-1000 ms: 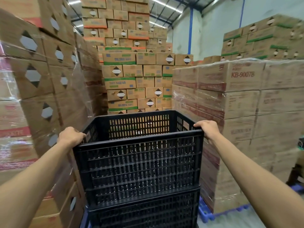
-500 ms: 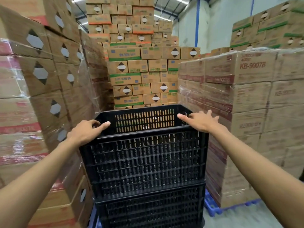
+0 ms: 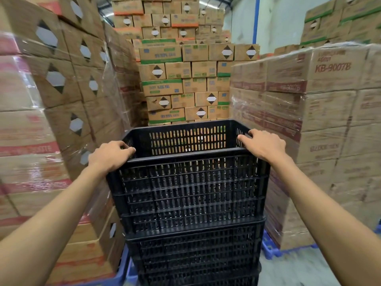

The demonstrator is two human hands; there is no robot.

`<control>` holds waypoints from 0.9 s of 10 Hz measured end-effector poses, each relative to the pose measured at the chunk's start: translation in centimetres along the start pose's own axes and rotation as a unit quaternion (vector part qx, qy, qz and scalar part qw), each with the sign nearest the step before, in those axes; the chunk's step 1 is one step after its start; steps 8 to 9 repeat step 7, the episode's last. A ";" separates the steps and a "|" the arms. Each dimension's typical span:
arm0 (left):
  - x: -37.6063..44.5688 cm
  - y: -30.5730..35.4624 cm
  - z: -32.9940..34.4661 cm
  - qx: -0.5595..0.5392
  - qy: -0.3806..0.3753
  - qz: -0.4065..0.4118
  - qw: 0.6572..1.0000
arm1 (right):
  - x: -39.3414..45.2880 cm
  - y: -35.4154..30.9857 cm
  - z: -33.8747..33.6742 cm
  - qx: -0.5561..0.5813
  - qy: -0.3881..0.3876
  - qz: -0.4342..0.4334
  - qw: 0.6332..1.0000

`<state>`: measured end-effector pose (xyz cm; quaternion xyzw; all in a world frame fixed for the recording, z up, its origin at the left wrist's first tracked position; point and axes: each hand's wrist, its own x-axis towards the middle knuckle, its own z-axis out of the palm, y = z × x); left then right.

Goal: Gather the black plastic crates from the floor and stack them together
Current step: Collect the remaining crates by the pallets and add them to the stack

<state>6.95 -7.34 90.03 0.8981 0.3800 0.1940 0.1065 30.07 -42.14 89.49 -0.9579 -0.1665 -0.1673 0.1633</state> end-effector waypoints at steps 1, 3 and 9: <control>-0.6 0.0 0.2 -0.019 0.045 -0.007 0.999 | -0.3 0.1 -0.1 0.008 0.014 -0.009 1.000; -1.8 -0.2 -0.1 -0.103 0.074 -0.001 0.992 | -2.4 -0.2 -0.5 0.084 0.091 -0.020 0.992; -9.5 -3.5 1.8 -0.334 0.188 0.136 0.914 | -9.7 2.8 1.3 0.224 0.088 -0.082 0.967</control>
